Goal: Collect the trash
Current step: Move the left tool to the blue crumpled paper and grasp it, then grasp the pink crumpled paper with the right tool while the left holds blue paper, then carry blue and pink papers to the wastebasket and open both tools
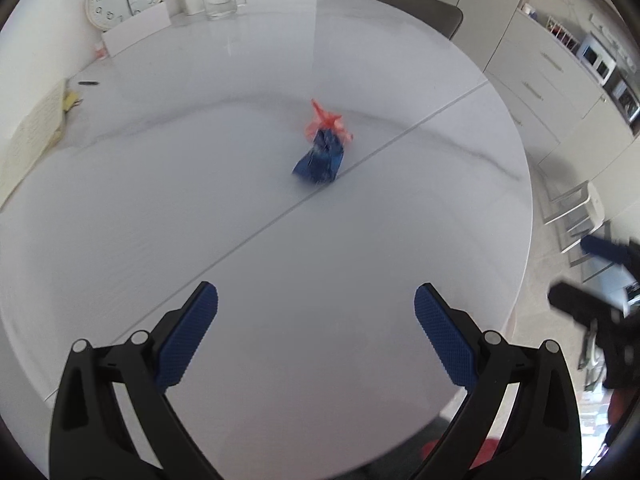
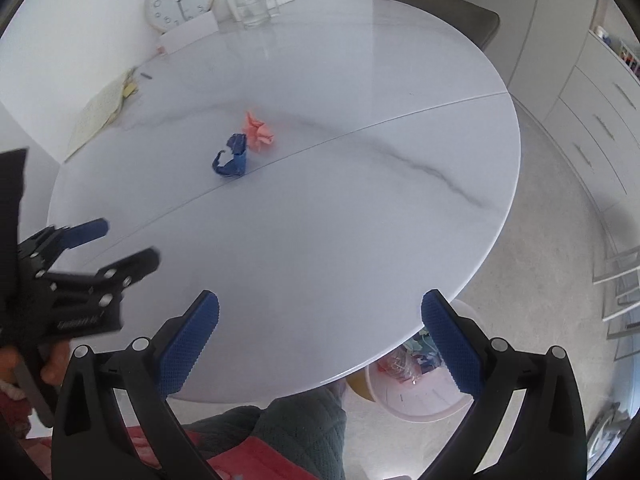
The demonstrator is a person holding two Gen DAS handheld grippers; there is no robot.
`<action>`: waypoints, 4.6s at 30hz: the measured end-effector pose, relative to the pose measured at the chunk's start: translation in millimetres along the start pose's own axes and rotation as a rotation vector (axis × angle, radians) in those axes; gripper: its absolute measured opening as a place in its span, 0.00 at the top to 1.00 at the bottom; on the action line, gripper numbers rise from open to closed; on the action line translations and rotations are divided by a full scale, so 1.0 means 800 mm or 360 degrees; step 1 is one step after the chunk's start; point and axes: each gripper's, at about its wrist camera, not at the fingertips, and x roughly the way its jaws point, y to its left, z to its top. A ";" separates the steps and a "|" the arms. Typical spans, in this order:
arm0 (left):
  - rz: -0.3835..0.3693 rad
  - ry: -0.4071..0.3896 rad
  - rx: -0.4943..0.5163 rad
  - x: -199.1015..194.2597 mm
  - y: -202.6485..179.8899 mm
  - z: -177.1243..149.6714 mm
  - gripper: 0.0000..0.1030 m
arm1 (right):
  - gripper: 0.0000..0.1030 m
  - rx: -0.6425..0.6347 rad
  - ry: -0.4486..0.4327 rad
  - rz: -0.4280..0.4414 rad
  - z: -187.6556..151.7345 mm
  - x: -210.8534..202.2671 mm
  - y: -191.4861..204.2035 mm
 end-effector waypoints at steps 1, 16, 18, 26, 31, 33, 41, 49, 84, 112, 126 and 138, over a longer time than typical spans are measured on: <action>-0.0002 -0.0010 -0.0015 0.010 0.000 0.010 0.08 | 0.02 0.0013 0.0007 -0.0007 0.002 0.003 -0.002; 0.0165 0.0035 0.0075 0.140 -0.024 0.121 0.31 | 0.02 0.0011 0.0081 0.0004 0.110 0.080 -0.054; 0.0142 0.0069 0.0063 0.148 -0.024 0.122 0.45 | 0.02 -0.0027 0.0086 0.0018 0.125 0.091 -0.053; 0.0115 0.0097 0.0012 0.156 -0.017 0.110 0.72 | 0.02 -0.0180 0.0092 0.0102 0.165 0.117 -0.035; 0.0113 0.0084 -0.0048 0.143 -0.007 0.104 0.72 | 0.02 -0.0324 0.0118 0.0194 0.185 0.129 -0.012; 0.0108 0.0066 -0.0094 0.125 -0.001 0.103 0.72 | 0.02 -0.0456 0.0149 0.0251 0.196 0.142 0.007; 0.0117 0.0037 -0.0405 0.055 0.050 0.063 0.72 | 0.02 -0.0897 0.0233 0.0300 0.230 0.207 0.087; 0.0181 0.0054 -0.0623 0.048 0.084 0.034 0.72 | 0.03 -0.1120 0.0220 0.0288 0.220 0.227 0.133; -0.0145 -0.0144 0.0127 -0.074 -0.123 -0.090 0.72 | 0.70 -0.0056 -0.0116 0.0060 -0.041 -0.028 -0.045; -0.0311 0.0164 0.0403 0.073 -0.424 -0.106 0.71 | 0.69 -0.0081 -0.0135 0.0011 -0.144 -0.129 -0.273; -0.0138 0.0243 0.0129 0.093 -0.422 -0.093 0.20 | 0.69 -0.0239 -0.0058 0.0167 -0.111 -0.090 -0.291; 0.0060 0.0088 0.0065 0.009 -0.384 -0.096 0.10 | 0.68 -0.0302 0.0060 0.0266 -0.125 0.003 -0.272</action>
